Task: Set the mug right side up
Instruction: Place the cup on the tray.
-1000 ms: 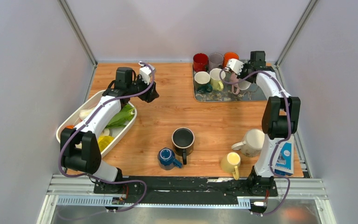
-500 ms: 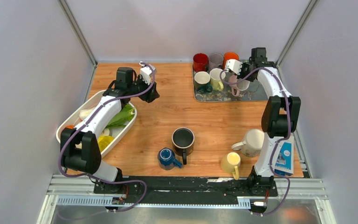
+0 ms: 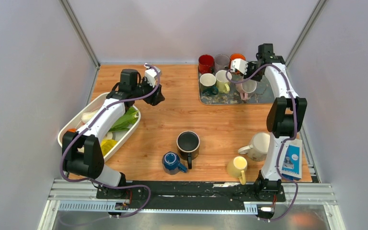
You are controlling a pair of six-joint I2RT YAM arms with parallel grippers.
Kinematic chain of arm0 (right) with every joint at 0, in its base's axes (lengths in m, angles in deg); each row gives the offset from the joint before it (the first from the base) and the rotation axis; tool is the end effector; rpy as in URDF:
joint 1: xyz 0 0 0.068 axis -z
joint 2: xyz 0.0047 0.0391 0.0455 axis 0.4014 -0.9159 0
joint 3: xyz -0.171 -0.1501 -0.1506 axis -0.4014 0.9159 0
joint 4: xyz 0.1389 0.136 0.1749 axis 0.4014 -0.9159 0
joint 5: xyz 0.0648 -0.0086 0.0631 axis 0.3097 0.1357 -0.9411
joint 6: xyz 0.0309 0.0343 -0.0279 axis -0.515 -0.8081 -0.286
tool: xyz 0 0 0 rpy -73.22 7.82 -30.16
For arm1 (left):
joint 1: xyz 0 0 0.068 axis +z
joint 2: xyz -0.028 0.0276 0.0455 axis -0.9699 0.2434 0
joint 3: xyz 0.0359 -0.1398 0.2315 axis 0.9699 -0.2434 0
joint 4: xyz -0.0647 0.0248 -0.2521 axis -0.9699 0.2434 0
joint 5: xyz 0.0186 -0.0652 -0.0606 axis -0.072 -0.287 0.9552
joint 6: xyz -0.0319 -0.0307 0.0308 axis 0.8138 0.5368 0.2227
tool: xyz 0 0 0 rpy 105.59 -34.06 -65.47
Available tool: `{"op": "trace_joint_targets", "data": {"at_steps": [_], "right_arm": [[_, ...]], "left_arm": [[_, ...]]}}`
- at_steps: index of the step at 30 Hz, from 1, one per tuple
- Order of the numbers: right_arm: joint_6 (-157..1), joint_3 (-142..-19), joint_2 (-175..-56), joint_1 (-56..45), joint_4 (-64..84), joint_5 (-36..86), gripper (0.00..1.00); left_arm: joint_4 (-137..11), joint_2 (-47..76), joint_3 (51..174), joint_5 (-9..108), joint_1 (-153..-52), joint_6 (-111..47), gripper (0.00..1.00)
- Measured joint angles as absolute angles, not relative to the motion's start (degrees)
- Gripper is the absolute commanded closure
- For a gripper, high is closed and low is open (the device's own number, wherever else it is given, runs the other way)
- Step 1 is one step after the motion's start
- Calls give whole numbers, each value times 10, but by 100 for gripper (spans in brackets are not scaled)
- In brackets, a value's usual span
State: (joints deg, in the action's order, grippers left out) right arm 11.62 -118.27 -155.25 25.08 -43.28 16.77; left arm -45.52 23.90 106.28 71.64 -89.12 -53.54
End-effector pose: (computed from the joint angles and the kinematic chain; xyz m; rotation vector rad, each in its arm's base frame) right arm 0.4578 -0.0018 0.2772 -1.7465 1.8963 -0.1941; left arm 0.3216 -0.0941 0.2914 0.7252 2.0198 -0.6076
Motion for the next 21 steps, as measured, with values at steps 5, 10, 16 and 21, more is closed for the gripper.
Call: {"op": "trace_joint_targets", "data": {"at_steps": [5, 10, 16, 21], "right_arm": [[96, -1225, -1584, 250, -430, 157, 100], [77, -1268, -1615, 249, -424, 147, 95], [42, -1305, -1640, 249, -418, 133, 93], [16, -1305, -1641, 248, -411, 115, 73]], "left_arm": [[-455, 239, 1063, 718, -894, -535, 42], [-455, 239, 1063, 718, -894, -535, 42], [-455, 239, 1063, 718, -895, -535, 42], [-455, 239, 1063, 718, -900, -535, 42]]}}
